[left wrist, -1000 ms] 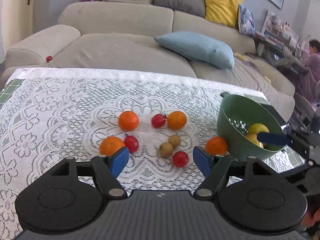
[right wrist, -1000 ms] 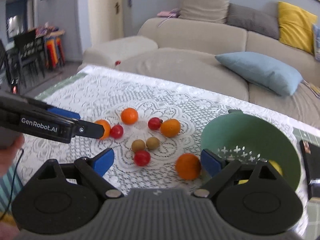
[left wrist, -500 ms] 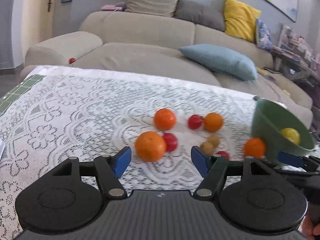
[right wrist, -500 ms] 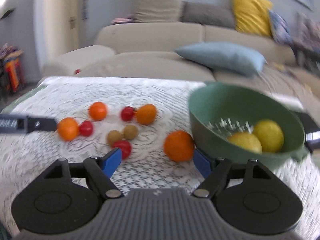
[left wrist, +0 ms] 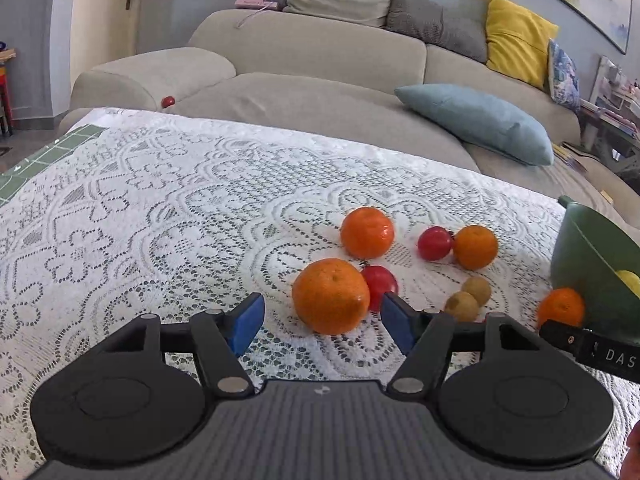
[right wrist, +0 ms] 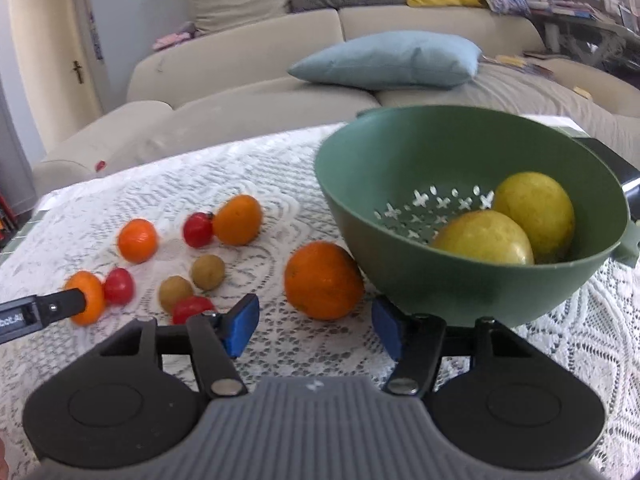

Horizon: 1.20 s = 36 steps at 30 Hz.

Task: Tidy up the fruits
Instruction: 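Grasp an orange with the left tool while the right tool grasps another orange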

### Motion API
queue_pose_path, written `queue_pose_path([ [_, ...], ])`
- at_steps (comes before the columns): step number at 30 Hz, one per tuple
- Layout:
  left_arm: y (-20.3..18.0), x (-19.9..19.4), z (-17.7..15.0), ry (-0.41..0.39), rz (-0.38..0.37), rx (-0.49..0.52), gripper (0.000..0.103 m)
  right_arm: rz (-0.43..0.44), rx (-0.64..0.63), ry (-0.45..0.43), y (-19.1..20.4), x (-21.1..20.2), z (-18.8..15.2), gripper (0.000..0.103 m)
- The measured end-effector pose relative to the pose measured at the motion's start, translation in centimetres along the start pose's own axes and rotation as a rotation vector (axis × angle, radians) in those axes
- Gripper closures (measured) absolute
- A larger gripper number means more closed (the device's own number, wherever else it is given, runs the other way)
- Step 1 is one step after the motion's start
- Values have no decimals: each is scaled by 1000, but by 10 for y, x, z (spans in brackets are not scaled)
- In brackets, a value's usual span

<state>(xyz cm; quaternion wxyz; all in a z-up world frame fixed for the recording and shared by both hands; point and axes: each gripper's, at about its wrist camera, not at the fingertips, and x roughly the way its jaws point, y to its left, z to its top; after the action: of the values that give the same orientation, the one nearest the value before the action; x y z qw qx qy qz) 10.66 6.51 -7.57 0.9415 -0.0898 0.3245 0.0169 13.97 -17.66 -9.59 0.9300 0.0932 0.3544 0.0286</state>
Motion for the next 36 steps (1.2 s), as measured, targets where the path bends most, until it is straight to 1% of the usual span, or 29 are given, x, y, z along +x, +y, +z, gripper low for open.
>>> queue_pose_path([
  [2, 1, 3, 0, 5, -3, -8, 24, 8, 30, 10, -3, 4, 2, 42],
  [4, 1, 7, 0, 7, -2, -12, 24, -1, 34, 3, -1, 7, 3, 42],
  [7, 0, 11, -2, 17, -1, -17, 27, -10, 56, -6, 1, 10, 3, 42],
  [10, -2, 15, -4, 17, 6, -13, 31, -29, 75, -25, 4, 12, 2, 42],
  [11, -2, 15, -5, 17, 7, -11, 35, -35, 84, -31, 5, 12, 2, 46],
  [13, -3, 16, -6, 11, 9, -9, 36, -49, 96, -44, 5, 11, 1, 56],
  [15, -3, 16, -6, 7, 2, -11, 40, -52, 103, -53, 4, 11, -1, 58],
  [17, -3, 16, -6, 8, -13, -12, 49, -48, 108, -57, 2, 10, -1, 59],
  [19, -4, 16, -5, 9, -19, -3, 51, -44, 94, -58, 4, 9, -2, 59],
  [21, -4, 15, -6, 14, -22, 0, 52, -21, 78, -56, 6, 6, -3, 59],
  [27, 3, 5, -6, 38, -43, -16, 52, 43, -24, -55, 16, -16, -11, 59],
  [32, 6, -10, -13, 50, -56, 19, 52, 50, -80, -35, 16, -27, -18, 59],
  [36, 7, -9, -13, 43, -56, 29, 51, 56, -104, -7, 18, -22, -22, 59],
])
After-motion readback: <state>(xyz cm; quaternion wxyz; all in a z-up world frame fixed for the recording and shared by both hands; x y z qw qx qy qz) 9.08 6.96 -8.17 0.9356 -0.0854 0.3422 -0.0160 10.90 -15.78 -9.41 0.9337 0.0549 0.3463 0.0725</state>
